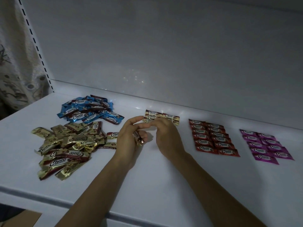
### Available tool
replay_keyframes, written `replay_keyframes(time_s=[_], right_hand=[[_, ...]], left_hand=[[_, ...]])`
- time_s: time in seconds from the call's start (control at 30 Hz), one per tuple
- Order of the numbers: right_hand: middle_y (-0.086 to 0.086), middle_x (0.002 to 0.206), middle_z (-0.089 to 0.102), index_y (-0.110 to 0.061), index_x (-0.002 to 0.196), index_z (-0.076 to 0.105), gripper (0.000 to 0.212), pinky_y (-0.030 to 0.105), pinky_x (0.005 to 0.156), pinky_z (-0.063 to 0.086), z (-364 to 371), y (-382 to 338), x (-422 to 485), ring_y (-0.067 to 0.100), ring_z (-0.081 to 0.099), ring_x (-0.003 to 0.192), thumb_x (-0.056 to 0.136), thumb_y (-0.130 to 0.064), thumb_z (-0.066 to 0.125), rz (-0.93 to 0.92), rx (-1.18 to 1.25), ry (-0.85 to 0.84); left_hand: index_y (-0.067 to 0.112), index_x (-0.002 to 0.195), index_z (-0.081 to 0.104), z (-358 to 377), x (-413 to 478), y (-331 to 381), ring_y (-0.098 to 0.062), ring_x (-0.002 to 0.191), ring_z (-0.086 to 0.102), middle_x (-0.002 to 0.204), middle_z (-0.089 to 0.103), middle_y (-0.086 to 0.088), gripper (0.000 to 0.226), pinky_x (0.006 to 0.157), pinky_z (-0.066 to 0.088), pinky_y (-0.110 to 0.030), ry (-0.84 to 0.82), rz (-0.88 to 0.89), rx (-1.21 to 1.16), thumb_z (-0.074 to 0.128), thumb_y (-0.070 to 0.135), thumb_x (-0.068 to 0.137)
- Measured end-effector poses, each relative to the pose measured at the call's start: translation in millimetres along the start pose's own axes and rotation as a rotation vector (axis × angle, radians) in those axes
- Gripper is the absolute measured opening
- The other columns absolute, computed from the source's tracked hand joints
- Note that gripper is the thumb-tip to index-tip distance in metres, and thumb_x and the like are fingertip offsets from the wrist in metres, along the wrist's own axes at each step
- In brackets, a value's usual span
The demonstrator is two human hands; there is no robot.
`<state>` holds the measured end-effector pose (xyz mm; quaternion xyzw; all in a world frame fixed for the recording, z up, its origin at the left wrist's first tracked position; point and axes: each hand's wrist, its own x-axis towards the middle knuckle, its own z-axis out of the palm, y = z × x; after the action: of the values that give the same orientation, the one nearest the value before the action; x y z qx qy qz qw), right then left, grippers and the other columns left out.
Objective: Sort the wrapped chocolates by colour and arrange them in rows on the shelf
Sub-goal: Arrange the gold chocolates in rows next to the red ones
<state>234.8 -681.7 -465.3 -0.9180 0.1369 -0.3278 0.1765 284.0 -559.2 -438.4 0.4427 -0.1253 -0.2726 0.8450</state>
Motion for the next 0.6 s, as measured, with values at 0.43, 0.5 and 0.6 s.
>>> replay_keyframes(time_s=[0.43,0.5,0.6], right_hand=[[0.006,0.073,0.071,-0.015,0.081,0.066,0.007,0.024,0.064,0.053,-28.2,-27.7,-24.4,0.016,0.066,0.067,0.085,-0.009,0.065,0.434,0.914,-0.046],[0.007,0.073,0.067,-0.014,0.076,0.065,0.013,0.022,0.061,0.049,-30.9,-19.7,-23.0,0.017,0.061,0.067,0.088,-0.011,0.063,0.488,0.963,0.054],[0.003,0.066,0.064,-0.012,0.073,0.063,0.019,0.021,0.057,0.045,-32.4,-13.3,-21.8,0.015,0.057,0.062,0.092,-0.008,0.059,0.584,1.019,0.118]], left_hand=[[0.016,0.119,0.059,-2.1,-1.1,-6.6,-0.018,0.095,0.067,0.115,0.068,-0.007,0.036,0.074,0.053,-0.034,-0.252,-0.037,0.026,0.027,0.02,0.104],[0.008,0.118,0.061,0.2,-2.2,-10.4,-0.026,0.1,0.065,0.114,0.067,-0.016,0.033,0.089,0.055,-0.038,-0.249,-0.039,0.066,0.032,0.018,0.103],[0.004,0.111,0.065,1.6,-4.1,-15.4,-0.019,0.082,0.063,0.091,0.067,-0.017,0.025,0.085,0.053,-0.031,-0.207,0.019,0.192,0.044,0.012,0.1]])
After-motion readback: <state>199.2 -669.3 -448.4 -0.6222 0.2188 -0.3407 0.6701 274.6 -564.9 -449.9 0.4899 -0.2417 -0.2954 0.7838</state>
